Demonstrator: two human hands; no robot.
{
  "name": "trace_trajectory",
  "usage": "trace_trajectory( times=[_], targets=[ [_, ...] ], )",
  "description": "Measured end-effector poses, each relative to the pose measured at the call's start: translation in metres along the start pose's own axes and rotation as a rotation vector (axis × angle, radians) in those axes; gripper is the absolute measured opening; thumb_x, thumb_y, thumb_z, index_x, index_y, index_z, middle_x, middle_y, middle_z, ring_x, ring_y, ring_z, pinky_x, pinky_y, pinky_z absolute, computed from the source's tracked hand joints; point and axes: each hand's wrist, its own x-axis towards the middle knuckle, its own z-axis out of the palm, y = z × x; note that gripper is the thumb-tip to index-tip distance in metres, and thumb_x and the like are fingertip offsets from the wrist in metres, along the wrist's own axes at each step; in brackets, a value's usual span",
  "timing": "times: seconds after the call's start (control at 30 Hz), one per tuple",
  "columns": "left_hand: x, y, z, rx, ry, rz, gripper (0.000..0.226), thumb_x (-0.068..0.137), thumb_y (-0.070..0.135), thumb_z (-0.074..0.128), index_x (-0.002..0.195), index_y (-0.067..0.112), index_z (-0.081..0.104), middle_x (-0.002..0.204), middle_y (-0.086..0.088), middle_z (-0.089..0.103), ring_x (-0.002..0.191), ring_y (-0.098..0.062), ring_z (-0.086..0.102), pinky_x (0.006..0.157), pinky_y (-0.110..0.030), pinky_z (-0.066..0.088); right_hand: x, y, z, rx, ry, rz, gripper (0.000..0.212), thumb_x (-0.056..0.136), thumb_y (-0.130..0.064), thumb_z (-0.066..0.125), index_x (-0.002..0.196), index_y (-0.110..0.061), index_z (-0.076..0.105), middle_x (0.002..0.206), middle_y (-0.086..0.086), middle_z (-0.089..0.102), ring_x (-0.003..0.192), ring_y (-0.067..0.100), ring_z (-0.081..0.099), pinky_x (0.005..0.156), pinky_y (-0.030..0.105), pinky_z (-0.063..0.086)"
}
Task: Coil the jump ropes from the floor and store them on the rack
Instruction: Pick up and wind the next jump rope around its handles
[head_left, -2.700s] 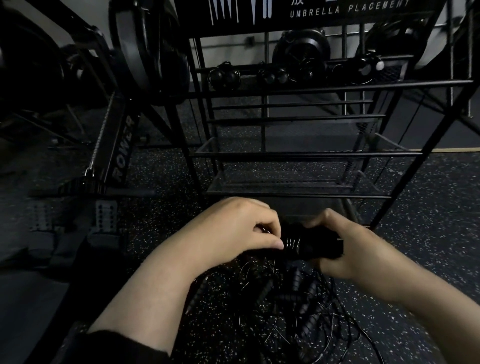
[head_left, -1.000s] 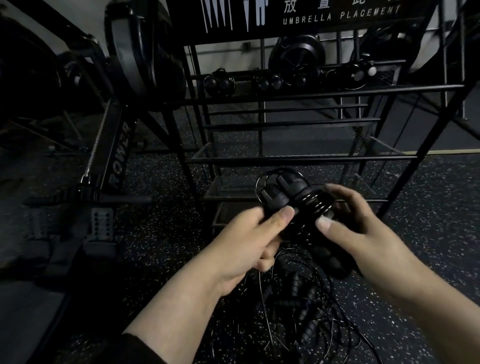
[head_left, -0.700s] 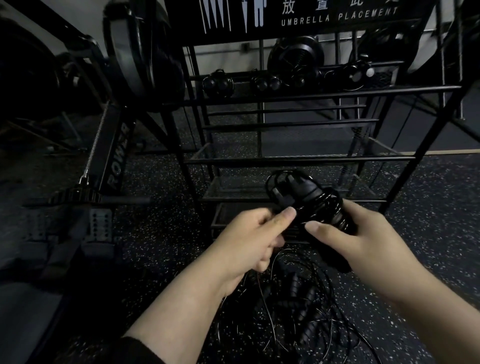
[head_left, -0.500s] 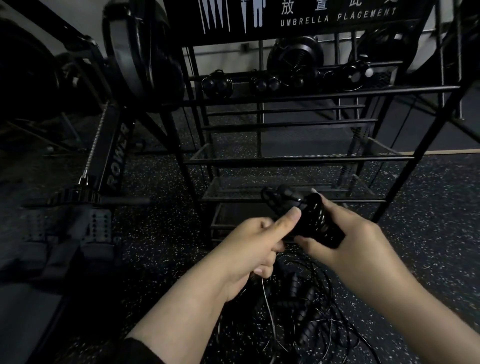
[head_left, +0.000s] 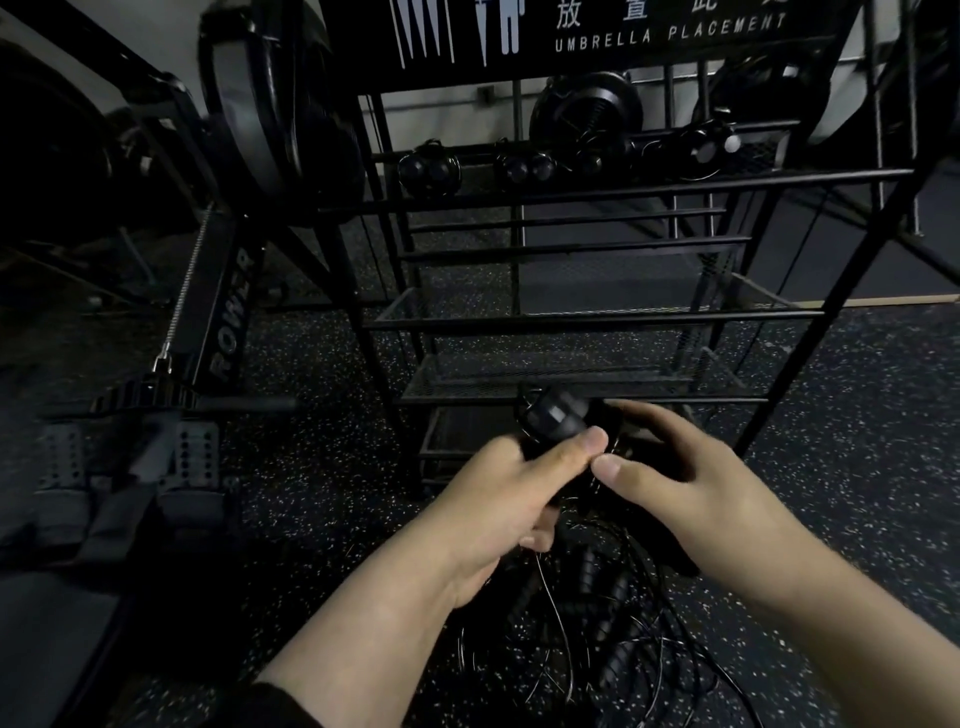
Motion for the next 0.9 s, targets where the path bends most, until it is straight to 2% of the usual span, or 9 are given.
trace_trajectory(
  times=[0.1,0.23,0.3,0.37,0.43,0.5,0.6,0.73,0.9],
  targets=[
    [0.005,-0.002,-0.001,0.039,0.006,-0.016,0.032,0.088,0.05,0.071,0.081,0.02,0.06,0.063,0.009,0.041,0.052,-0.006,0.03,0.045,-0.02,0.029,0.001,0.004,0.0,-0.254,0.116,-0.038,0.078,0.067,-0.066,0.077,0.138,-0.049,0.049,0.118,-0.026,0.065,0.109,-0.005,0.062,0.096,0.028,0.051],
    [0.005,-0.005,-0.001,0.0,0.013,-0.011,0.032,0.091,0.048,0.07,0.072,0.023,0.067,0.064,0.008,0.042,0.054,-0.007,0.026,0.045,-0.021,0.025,0.001,0.006,0.004,-0.527,0.115,-0.031,0.095,0.066,-0.076,0.07,0.148,-0.056,0.028,0.132,-0.033,0.041,0.117,-0.005,0.049,0.098,0.025,0.045],
    [0.004,-0.003,-0.005,0.007,-0.01,0.017,0.034,0.086,0.052,0.071,0.092,0.018,0.07,0.075,0.0,0.043,0.053,-0.006,0.027,0.043,-0.02,0.024,0.001,0.005,-0.004,-0.3,0.038,-0.031,0.077,0.065,-0.077,0.072,0.134,-0.056,0.045,0.126,-0.028,0.057,0.113,-0.001,0.06,0.097,0.031,0.051],
    [0.003,-0.001,-0.007,0.037,-0.021,0.029,0.061,0.081,0.053,0.072,0.116,0.004,0.064,0.081,-0.002,0.04,0.051,-0.005,0.027,0.043,-0.019,0.026,0.002,0.002,-0.013,-0.036,-0.039,0.004,0.049,0.074,-0.073,0.07,0.117,-0.054,0.057,0.115,-0.015,0.072,0.105,0.009,0.071,0.095,0.044,0.057],
    [0.002,-0.002,-0.006,0.048,-0.043,0.033,0.074,0.08,0.053,0.071,0.129,-0.001,0.057,0.087,0.0,0.049,0.05,-0.004,0.026,0.043,-0.018,0.027,0.001,-0.002,-0.013,0.046,-0.109,0.029,0.031,0.078,-0.063,0.067,0.107,-0.057,0.063,0.101,-0.023,0.075,0.096,0.001,0.073,0.09,0.032,0.057],
    [0.001,-0.003,-0.004,0.036,-0.071,0.024,0.078,0.079,0.054,0.07,0.132,0.0,0.054,0.089,0.015,0.065,0.05,-0.004,0.028,0.044,-0.018,0.03,0.0,-0.005,-0.01,0.12,-0.118,0.065,0.024,0.077,-0.049,0.067,0.1,-0.043,0.071,0.091,-0.019,0.078,0.087,0.002,0.074,0.08,0.021,0.056],
    [0.001,-0.001,-0.004,0.062,-0.096,0.002,0.066,0.082,0.054,0.069,0.125,0.006,0.06,0.077,0.013,0.067,0.052,-0.007,0.039,0.052,-0.023,0.043,0.001,-0.006,-0.01,0.111,-0.071,0.004,0.02,0.079,-0.039,0.074,0.098,-0.035,0.074,0.092,-0.002,0.079,0.083,0.015,0.077,0.069,0.023,0.056],
    [0.001,0.0,-0.002,0.047,-0.097,-0.085,0.046,0.092,0.049,0.065,0.114,0.009,0.064,0.069,0.005,0.051,0.054,-0.012,0.051,0.061,-0.034,0.058,-0.001,0.0,-0.005,-0.244,0.101,-0.067,0.037,0.079,-0.039,0.08,0.109,-0.048,0.06,0.085,-0.017,0.074,0.068,0.002,0.069,0.056,0.018,0.048],
    [0.001,-0.002,-0.002,-0.011,-0.065,-0.114,0.027,0.096,0.044,0.065,0.093,0.017,0.063,0.072,0.005,0.045,0.054,-0.006,0.043,0.054,-0.027,0.05,0.002,0.01,-0.006,-0.422,0.056,-0.105,0.059,0.078,-0.053,0.075,0.128,-0.061,0.044,0.107,-0.034,0.06,0.093,-0.009,0.062,0.075,0.019,0.046]
  ],
)
